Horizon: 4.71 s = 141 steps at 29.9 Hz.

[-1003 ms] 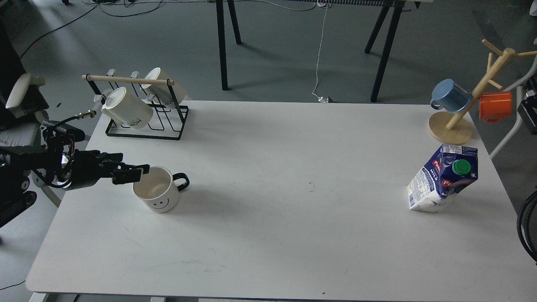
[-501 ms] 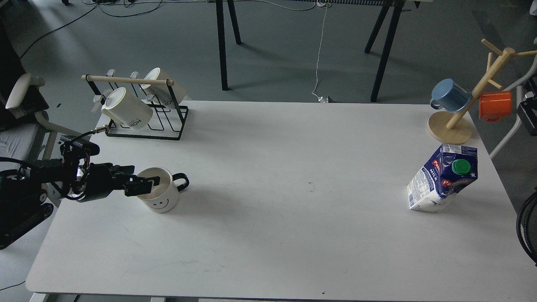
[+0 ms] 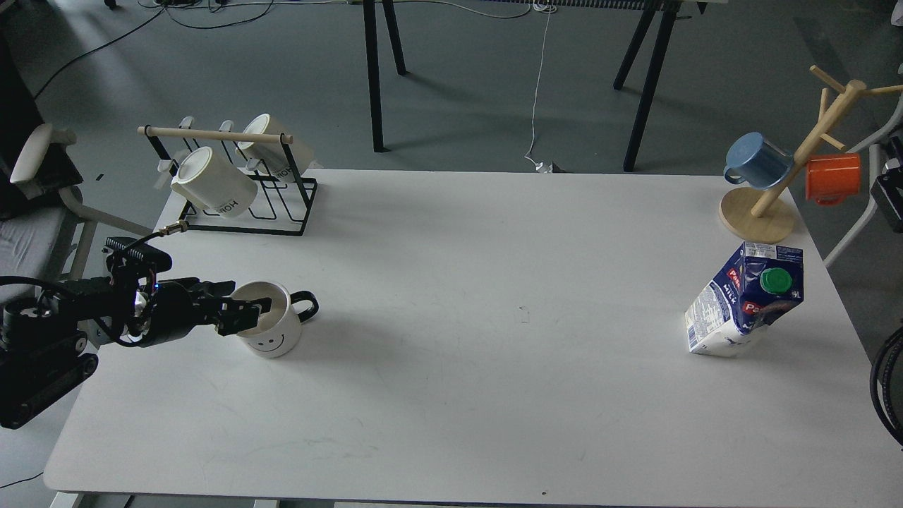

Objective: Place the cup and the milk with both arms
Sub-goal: 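Lower the left gripper into the white mug and grasp its rim, then lift the white mug and carry it toward the table center, then release the mug and withdraw the left gripper upward, then reach the right gripper to the milk carton and grasp it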

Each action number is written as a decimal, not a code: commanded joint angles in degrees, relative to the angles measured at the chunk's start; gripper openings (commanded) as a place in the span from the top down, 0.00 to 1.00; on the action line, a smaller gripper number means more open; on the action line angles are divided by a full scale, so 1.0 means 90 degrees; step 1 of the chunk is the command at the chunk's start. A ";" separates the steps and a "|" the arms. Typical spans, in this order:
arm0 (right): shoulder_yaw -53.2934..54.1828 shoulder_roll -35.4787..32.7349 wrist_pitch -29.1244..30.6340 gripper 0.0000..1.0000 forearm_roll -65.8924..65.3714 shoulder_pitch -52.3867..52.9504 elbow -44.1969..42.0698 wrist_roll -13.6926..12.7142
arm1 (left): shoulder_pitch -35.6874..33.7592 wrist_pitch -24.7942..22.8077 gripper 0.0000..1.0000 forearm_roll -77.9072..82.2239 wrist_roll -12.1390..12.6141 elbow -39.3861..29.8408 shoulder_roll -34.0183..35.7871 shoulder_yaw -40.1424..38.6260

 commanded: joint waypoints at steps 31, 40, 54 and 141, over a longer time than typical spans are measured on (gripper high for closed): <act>0.0069 -0.0009 0.0000 0.02 0.0000 -0.0040 -0.0051 0.0000 | -0.1517 -0.1217 1.00 -0.0994 0.0000 -0.0966 -0.1153 -0.0272; 0.0118 -0.0097 0.0000 0.02 0.0010 0.0029 -0.0285 0.0000 | -0.1557 -0.1188 0.99 -0.0925 0.0000 0.0656 -0.2933 -0.0233; 0.0079 -0.0088 0.0000 0.02 0.0000 0.0029 -0.0285 0.0000 | -0.1274 -0.1081 0.95 -0.0603 0.0000 0.0686 -0.3344 0.0079; -0.0810 0.2178 0.0000 0.02 -0.0068 -0.1592 -0.0402 -0.0586 | -0.0688 -0.2737 0.09 -0.6530 0.0000 0.0540 -0.2231 -0.0887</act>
